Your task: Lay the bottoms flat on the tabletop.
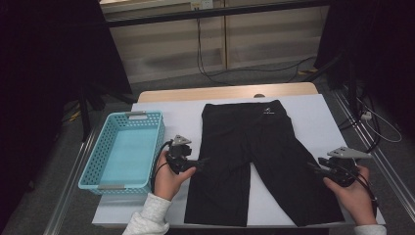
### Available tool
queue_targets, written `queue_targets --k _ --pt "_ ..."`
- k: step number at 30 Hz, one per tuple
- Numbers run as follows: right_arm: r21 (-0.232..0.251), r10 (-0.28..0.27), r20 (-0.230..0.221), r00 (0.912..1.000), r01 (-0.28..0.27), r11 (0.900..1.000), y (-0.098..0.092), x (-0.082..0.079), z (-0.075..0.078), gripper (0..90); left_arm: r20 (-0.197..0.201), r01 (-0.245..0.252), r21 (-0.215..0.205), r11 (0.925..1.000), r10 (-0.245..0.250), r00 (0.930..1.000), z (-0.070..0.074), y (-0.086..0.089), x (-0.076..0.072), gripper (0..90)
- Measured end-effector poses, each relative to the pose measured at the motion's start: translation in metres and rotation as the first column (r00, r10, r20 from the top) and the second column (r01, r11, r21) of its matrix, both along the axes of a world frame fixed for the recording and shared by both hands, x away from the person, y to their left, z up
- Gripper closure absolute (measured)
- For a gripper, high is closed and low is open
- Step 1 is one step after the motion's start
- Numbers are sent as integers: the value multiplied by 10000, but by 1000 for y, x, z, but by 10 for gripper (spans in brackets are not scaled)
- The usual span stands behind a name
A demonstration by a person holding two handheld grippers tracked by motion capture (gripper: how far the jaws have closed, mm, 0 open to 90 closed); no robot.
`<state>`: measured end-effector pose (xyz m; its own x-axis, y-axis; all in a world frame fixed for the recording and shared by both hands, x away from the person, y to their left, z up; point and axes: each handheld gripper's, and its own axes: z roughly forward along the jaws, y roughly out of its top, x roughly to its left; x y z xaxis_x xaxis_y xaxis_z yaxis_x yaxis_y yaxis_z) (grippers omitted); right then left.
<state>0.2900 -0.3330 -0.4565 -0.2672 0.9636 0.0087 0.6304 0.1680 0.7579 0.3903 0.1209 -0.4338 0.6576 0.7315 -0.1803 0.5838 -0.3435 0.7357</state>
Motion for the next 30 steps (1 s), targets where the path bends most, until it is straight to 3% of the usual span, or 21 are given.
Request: queue_targets --k 7,10,15,21,25,26,30 --pt "-269 9 451 9990 3 9996 4 8 2 584 -37 58 118 9999 -58 10000 -2 0 0 176" --pt "-176 223 356 9991 -217 9996 11 13 2 599 -99 36 155 9999 -35 9999 -4 1 -1 176" --pt "-187 475 -167 9987 -479 9987 19 23 -8 617 -95 -73 139 9999 75 9999 -6 3 -1 176" --pt "330 253 -82 9996 -250 9991 17 28 -12 886 -100 -176 206 9996 178 9998 -7 7 -2 176" --pt "449 -166 71 9998 163 9989 9 28 -10 891 -160 -250 246 9994 254 9995 -9 9 -5 176" --pt "750 -196 7 9998 195 9970 6 29 -10 891 -158 -222 328 9992 227 9996 -9 10 -5 176" --pt "557 -72 71 9999 68 9984 6 27 -10 866 -290 -303 321 9990 312 9991 -10 10 -6 176"
